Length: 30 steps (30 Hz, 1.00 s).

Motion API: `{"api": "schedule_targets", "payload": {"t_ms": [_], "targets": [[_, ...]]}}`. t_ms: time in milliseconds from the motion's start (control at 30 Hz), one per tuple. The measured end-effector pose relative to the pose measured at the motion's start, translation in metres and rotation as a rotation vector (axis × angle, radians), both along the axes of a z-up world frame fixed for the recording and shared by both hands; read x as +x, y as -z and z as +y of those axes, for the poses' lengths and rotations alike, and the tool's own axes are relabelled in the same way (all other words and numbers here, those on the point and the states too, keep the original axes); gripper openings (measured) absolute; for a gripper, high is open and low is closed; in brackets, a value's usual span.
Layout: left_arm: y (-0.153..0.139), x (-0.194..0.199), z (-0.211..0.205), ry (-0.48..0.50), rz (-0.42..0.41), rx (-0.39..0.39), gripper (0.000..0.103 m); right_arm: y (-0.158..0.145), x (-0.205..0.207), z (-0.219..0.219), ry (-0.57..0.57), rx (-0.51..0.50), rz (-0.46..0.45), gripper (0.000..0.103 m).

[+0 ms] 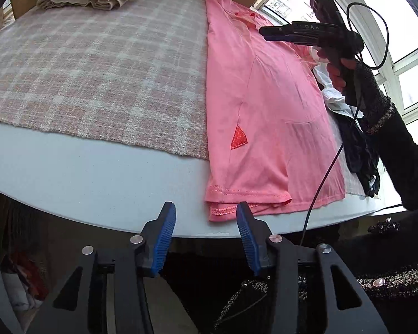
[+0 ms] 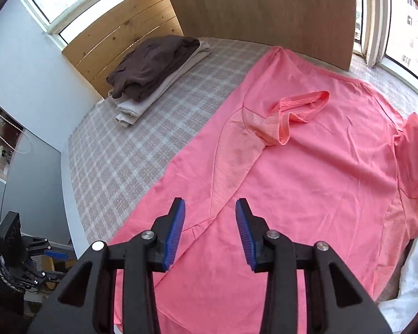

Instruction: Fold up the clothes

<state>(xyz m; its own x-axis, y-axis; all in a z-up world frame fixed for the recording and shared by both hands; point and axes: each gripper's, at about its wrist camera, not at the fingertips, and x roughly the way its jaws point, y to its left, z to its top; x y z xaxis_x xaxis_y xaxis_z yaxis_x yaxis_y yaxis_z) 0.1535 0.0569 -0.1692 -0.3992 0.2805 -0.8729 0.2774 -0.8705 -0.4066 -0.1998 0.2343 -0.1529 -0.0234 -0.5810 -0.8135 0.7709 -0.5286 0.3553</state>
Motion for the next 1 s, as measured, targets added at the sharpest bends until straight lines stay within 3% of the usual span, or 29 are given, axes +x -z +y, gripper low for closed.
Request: {"api": "schedule_targets", "payload": {"t_ms": [167, 267, 400, 500, 633, 800, 1000], "targets": [[-0.046, -0.021, 0.002, 0.111, 0.127, -0.068, 0.047, -0.074, -0.018, 0.126, 0.264, -0.114, 0.027, 0.037], [-0.062, -0.051, 0.020, 0.262, 0.212, -0.058, 0.047, -0.109, -0.016, 0.193, 0.411, -0.112, 0.091, 0.037], [-0.066, -0.095, 0.065, 0.450, 0.244, -0.053, 0.047, -0.133, -0.009, 0.263, 0.534, -0.106, 0.152, 0.037], [-0.061, -0.116, 0.108, 0.563, 0.252, -0.047, 0.047, -0.128, -0.015, 0.278, 0.520, -0.056, 0.212, 0.038], [-0.045, -0.129, 0.180, 0.660, 0.246, -0.044, 0.047, -0.104, -0.046, 0.270, 0.432, -0.024, 0.204, 0.038], [-0.016, -0.134, 0.276, 0.716, 0.208, -0.059, 0.047, -0.066, -0.108, 0.215, 0.260, 0.012, 0.148, 0.038], [0.009, -0.139, 0.332, 0.672, 0.131, -0.121, 0.048, -0.038, -0.179, 0.141, 0.160, 0.083, 0.214, 0.038]]}}
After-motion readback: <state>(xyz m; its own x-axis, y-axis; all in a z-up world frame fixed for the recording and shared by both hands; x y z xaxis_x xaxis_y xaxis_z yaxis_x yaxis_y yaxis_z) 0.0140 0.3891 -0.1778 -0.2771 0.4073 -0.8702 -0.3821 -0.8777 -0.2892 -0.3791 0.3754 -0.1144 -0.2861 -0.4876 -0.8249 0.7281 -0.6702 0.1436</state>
